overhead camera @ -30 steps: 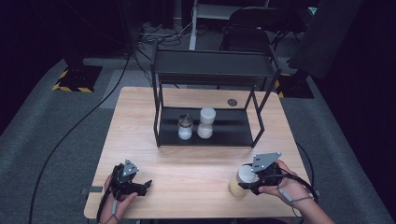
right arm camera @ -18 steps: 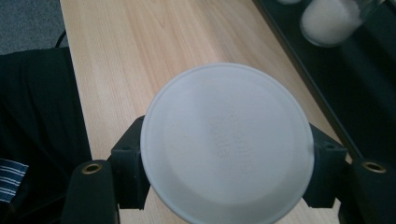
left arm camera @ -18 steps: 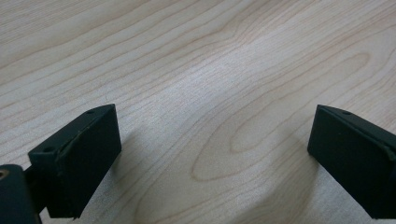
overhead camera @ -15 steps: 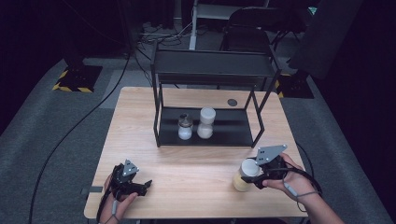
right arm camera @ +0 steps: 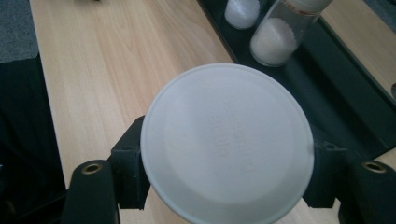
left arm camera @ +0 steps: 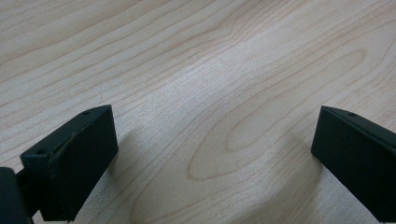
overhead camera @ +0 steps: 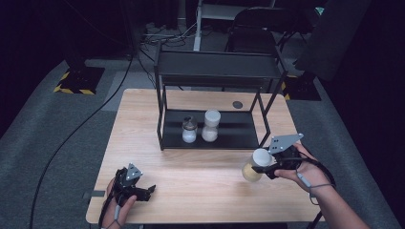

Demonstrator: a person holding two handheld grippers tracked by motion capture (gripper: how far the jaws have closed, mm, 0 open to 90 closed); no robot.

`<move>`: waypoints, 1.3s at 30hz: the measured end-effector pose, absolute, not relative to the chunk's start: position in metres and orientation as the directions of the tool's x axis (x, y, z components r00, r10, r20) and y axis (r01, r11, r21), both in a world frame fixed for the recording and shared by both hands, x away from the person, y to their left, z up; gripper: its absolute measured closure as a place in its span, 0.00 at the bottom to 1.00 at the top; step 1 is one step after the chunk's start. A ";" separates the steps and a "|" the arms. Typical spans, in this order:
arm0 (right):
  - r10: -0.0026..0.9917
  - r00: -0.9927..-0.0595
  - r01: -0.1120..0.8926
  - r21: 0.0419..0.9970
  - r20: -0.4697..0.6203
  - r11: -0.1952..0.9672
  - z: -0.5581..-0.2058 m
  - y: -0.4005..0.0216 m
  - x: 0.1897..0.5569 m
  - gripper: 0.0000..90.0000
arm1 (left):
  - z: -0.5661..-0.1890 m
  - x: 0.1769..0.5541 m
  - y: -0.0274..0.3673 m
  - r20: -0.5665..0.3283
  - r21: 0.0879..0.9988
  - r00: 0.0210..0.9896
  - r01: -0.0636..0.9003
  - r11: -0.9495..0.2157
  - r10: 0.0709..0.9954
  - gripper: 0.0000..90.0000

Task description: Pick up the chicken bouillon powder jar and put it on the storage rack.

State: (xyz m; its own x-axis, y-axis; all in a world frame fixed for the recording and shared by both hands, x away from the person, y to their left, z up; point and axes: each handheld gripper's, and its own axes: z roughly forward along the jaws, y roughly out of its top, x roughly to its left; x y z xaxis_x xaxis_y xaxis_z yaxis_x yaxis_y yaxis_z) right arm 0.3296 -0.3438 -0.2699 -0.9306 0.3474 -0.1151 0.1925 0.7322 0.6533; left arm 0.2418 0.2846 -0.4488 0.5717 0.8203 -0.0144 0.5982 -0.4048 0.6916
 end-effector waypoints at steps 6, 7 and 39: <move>0.361 -0.925 0.198 0.656 -0.122 0.729 -0.265 -0.346 0.343 0.37 | -0.449 0.242 0.285 -0.014 0.692 0.571 0.598 -0.404 0.821 0.01; 0.362 -0.924 0.199 0.655 -0.123 0.729 -0.264 -0.346 0.346 0.37 | -0.449 0.242 0.285 -0.014 0.691 0.572 0.598 -0.405 0.820 0.01; 0.404 -0.900 0.197 0.676 -0.162 0.710 -0.237 -0.328 0.414 0.37 | -0.449 0.242 0.284 -0.013 0.692 0.571 0.598 -0.405 0.821 0.00</move>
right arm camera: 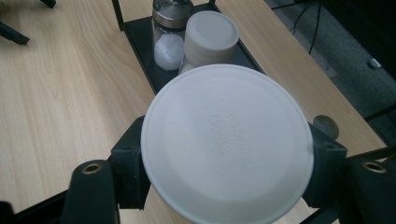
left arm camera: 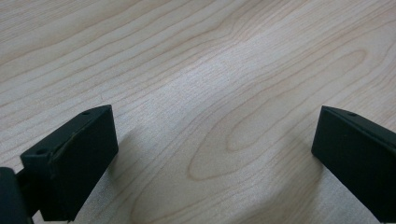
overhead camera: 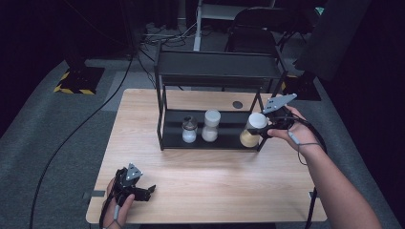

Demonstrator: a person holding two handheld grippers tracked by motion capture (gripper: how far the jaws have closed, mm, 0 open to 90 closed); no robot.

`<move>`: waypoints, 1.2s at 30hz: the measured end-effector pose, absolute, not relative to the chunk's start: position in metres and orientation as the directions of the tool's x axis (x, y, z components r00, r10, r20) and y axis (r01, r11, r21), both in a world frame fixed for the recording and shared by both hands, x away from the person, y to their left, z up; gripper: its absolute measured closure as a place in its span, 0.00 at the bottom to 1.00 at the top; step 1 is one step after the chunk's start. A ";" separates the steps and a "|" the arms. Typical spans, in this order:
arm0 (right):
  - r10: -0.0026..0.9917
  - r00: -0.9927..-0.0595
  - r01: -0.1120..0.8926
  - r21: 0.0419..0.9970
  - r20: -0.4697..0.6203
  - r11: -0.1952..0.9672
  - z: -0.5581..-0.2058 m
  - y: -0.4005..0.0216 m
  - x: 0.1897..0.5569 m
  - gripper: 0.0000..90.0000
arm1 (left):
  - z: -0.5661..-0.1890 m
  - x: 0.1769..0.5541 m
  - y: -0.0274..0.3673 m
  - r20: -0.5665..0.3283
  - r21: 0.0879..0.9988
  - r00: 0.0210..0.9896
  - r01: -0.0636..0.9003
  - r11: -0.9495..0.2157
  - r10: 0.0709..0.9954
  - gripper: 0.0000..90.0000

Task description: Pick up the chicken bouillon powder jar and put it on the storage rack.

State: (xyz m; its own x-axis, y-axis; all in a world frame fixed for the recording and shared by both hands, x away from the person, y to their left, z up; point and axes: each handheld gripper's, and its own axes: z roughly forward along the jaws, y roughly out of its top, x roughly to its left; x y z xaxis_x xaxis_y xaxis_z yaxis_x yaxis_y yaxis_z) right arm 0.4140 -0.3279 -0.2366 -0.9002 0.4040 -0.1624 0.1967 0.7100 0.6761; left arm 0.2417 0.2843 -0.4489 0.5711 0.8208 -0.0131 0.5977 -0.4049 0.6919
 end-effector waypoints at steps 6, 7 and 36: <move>0.399 -0.901 0.191 0.672 -0.168 0.715 -0.236 -0.319 0.429 0.37 | -0.449 0.242 0.284 -0.013 0.692 0.571 0.598 -0.405 0.821 0.00; 0.399 -0.901 0.192 0.670 -0.168 0.717 -0.237 -0.317 0.432 0.37 | -0.449 0.242 0.284 -0.013 0.692 0.571 0.598 -0.405 0.821 0.00; 0.420 -0.900 0.256 0.640 -0.116 0.725 -0.282 -0.280 0.494 0.37 | -0.449 0.242 0.284 -0.013 0.692 0.571 0.598 -0.405 0.821 0.00</move>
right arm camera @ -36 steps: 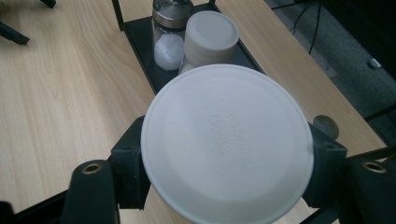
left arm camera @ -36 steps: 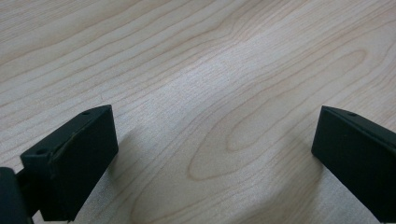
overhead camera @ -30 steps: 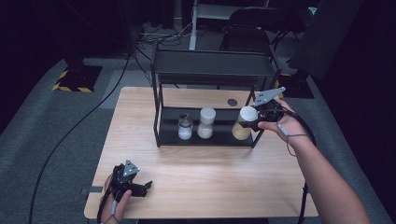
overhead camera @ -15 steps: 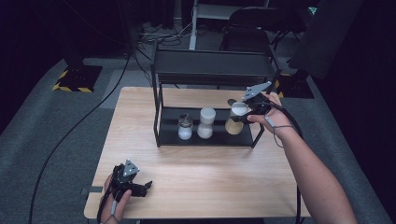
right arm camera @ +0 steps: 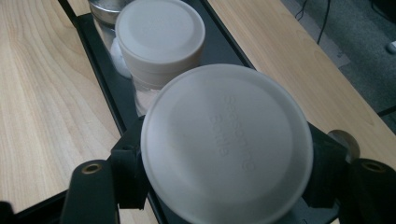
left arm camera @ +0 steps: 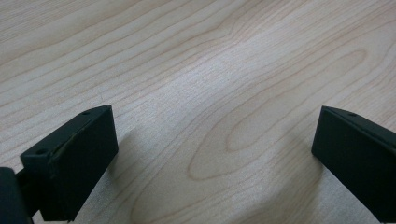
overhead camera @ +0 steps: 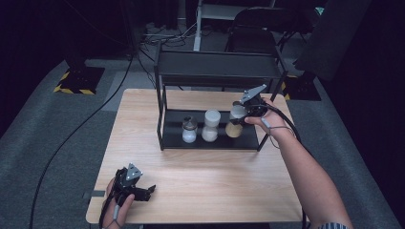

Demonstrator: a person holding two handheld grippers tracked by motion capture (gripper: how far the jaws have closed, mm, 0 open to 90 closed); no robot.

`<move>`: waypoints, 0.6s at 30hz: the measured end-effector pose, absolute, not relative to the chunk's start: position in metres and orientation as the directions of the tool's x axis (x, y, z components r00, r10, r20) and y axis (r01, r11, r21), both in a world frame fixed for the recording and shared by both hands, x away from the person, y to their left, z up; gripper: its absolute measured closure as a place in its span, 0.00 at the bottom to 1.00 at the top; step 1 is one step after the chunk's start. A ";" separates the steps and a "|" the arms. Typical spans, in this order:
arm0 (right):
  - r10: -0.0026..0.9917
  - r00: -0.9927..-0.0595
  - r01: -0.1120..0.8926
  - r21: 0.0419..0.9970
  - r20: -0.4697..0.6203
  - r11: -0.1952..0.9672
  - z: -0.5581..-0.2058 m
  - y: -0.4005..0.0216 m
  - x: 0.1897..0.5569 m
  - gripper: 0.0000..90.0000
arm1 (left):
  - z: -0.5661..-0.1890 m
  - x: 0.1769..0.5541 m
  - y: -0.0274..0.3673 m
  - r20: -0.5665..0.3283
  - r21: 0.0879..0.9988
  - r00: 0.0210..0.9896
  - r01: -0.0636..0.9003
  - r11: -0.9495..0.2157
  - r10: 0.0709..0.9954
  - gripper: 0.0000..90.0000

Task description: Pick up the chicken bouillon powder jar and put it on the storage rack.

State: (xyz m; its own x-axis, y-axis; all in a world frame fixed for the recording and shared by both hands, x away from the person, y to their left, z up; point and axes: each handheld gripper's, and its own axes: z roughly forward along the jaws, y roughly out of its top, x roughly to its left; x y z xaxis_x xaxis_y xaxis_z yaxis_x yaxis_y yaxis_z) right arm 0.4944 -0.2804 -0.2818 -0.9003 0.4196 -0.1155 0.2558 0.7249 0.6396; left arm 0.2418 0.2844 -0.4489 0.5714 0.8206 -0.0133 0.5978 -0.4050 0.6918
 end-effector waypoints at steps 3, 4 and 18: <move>0.419 -0.901 0.262 0.634 -0.109 0.728 -0.287 -0.279 0.498 0.37 | -0.449 0.242 0.284 -0.013 0.692 0.571 0.598 -0.405 0.821 0.00; 0.421 -0.901 0.268 0.631 -0.103 0.728 -0.289 -0.279 0.499 0.37 | -0.449 0.242 0.284 -0.014 0.692 0.571 0.598 -0.404 0.821 0.00; 0.426 -0.901 0.286 0.626 -0.082 0.725 -0.307 -0.277 0.505 0.37 | -0.449 0.242 0.284 -0.014 0.692 0.571 0.598 -0.405 0.821 0.00</move>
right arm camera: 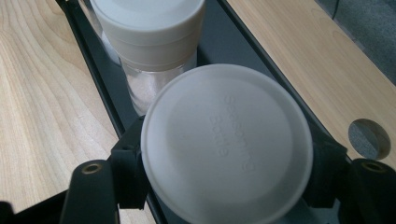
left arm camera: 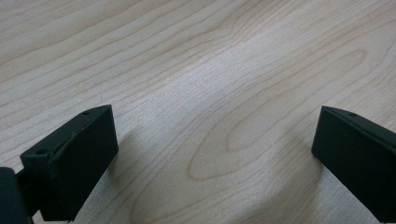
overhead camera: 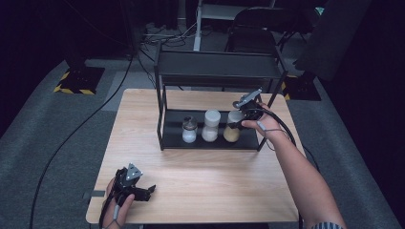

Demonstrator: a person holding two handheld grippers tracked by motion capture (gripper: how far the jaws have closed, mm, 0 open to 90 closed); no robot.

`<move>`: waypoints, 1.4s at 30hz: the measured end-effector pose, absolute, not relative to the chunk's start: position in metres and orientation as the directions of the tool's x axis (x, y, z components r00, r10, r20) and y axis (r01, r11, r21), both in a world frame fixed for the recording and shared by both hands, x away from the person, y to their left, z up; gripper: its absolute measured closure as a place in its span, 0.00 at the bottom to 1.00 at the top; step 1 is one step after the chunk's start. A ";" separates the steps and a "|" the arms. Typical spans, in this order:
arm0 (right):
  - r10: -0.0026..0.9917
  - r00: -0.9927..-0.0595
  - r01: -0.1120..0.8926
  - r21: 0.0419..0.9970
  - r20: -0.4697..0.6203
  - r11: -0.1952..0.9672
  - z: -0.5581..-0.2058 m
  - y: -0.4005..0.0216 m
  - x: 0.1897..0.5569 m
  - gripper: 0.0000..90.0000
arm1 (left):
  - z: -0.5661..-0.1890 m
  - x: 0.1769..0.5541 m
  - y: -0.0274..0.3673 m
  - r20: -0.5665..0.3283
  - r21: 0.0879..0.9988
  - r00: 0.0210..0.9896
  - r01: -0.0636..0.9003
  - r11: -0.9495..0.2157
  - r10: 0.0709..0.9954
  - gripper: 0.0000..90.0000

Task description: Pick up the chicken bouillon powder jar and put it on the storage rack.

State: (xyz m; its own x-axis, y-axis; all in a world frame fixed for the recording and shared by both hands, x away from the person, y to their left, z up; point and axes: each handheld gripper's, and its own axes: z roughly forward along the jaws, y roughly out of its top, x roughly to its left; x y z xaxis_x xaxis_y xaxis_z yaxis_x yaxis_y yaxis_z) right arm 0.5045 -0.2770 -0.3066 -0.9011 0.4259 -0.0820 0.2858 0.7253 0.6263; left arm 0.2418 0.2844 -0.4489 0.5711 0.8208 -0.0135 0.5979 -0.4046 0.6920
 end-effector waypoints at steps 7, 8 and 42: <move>0.415 -0.906 0.284 0.612 -0.079 0.738 -0.309 -0.271 0.506 0.37 | -0.449 0.242 0.284 -0.014 0.692 0.571 0.598 -0.405 0.821 0.00; 0.413 -0.907 0.283 0.611 -0.079 0.739 -0.309 -0.270 0.506 0.37 | -0.449 0.242 0.284 -0.014 0.692 0.571 0.598 -0.405 0.821 0.00; 0.438 -0.893 0.250 0.694 -0.104 0.675 -0.269 -0.292 0.452 0.09 | -0.449 0.242 0.284 -0.013 0.692 0.571 0.598 -0.405 0.821 0.00</move>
